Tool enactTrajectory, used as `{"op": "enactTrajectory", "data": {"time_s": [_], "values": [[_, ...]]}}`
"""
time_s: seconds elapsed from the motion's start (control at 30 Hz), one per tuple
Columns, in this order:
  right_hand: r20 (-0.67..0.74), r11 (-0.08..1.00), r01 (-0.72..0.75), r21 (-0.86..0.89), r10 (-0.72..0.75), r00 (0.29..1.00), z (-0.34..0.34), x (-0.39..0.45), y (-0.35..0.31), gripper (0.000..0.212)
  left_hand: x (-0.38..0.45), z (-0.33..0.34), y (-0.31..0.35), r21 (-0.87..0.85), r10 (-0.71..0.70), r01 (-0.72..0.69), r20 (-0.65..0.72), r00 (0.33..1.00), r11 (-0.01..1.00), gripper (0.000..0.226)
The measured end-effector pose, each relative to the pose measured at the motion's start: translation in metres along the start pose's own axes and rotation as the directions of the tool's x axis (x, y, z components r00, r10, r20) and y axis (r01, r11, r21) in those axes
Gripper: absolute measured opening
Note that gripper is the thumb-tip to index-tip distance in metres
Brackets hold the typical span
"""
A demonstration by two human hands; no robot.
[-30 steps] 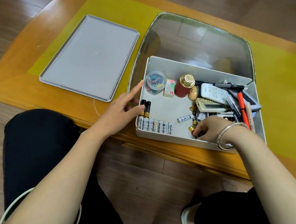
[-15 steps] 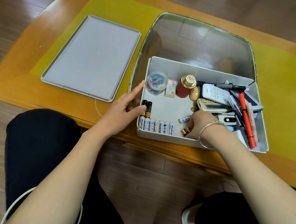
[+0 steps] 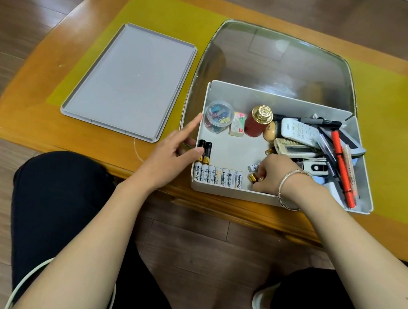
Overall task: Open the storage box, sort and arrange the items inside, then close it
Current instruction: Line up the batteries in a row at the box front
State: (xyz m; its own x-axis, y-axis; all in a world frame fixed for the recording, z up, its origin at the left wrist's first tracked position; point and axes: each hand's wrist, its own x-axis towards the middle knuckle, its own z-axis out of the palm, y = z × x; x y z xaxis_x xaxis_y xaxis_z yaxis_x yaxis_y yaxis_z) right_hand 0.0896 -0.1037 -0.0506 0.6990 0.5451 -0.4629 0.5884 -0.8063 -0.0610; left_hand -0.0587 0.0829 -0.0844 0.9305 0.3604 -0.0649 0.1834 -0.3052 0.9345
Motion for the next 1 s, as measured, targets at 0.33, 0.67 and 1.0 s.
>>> {"op": "enactTrajectory", "data": {"time_s": [0.33, 0.67, 1.0], "values": [[-0.283, 0.918, 0.162, 0.362, -0.058, 0.957, -0.025, 0.002, -0.010, 0.033, 0.001, 0.001, -0.002, 0.015, 0.011, -0.011, -0.013, 1.000, 1.000, 0.064], [-0.059, 0.852, 0.081, 0.517, -0.058, 0.997, -0.017, 0.047, -0.050, 0.032, 0.002, 0.001, -0.004, 0.027, 0.027, -0.027, -0.014, 1.000, 0.999, 0.065], [0.078, 0.842, 0.064, 0.536, -0.125, 0.989, -0.016, 0.053, -0.048, 0.028, 0.005, 0.002, -0.010, 0.063, 0.048, -0.047, -0.025, 0.999, 0.997, 0.064]]}}
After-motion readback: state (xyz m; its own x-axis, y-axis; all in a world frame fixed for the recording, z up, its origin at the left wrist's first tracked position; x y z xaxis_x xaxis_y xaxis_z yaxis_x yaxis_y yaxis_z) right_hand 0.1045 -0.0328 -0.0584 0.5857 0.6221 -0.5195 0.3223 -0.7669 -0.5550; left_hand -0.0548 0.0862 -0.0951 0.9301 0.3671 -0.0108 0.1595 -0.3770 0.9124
